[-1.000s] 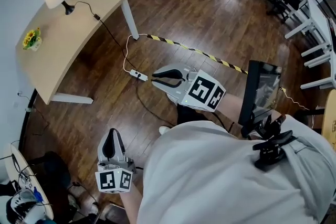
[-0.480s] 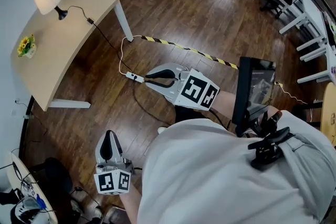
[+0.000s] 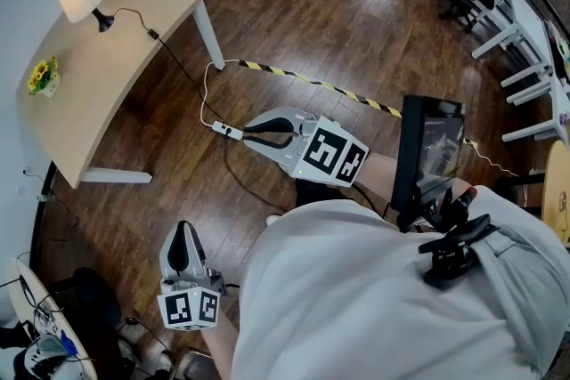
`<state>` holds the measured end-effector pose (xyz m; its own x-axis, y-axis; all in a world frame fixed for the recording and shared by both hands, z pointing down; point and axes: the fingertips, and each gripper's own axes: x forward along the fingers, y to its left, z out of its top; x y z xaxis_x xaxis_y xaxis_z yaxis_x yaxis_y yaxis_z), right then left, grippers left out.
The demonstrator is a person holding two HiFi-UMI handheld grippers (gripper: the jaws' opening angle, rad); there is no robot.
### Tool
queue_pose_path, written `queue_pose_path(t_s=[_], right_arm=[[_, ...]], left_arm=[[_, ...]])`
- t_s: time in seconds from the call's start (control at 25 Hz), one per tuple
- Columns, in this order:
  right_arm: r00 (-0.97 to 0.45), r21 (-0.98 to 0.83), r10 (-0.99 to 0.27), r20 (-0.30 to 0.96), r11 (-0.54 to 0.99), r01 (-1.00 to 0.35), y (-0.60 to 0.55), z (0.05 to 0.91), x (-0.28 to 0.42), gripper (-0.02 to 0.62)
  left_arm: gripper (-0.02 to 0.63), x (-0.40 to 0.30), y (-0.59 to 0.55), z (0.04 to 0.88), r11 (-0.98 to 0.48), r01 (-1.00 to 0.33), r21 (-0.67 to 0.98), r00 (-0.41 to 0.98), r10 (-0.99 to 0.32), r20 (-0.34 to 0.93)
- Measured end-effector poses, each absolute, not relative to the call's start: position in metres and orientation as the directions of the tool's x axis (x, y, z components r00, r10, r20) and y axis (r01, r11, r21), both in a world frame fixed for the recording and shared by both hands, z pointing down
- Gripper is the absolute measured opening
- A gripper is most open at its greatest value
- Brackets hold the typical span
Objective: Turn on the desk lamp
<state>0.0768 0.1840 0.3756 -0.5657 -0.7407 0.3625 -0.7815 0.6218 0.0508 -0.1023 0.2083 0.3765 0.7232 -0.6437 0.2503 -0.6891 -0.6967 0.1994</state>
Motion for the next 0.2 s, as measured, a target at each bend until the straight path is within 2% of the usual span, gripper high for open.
queue_pose_path(t_s=[0.2], right_arm=[[-0.566, 0.054, -0.738, 0.367, 0.624, -0.779, 0.1806, 0.3764, 0.0716, 0.04]], left_arm=[[0.018, -0.1083, 0.2057, 0.3765, -0.694, -0.692, 0.199, 0.721, -0.647, 0.248]])
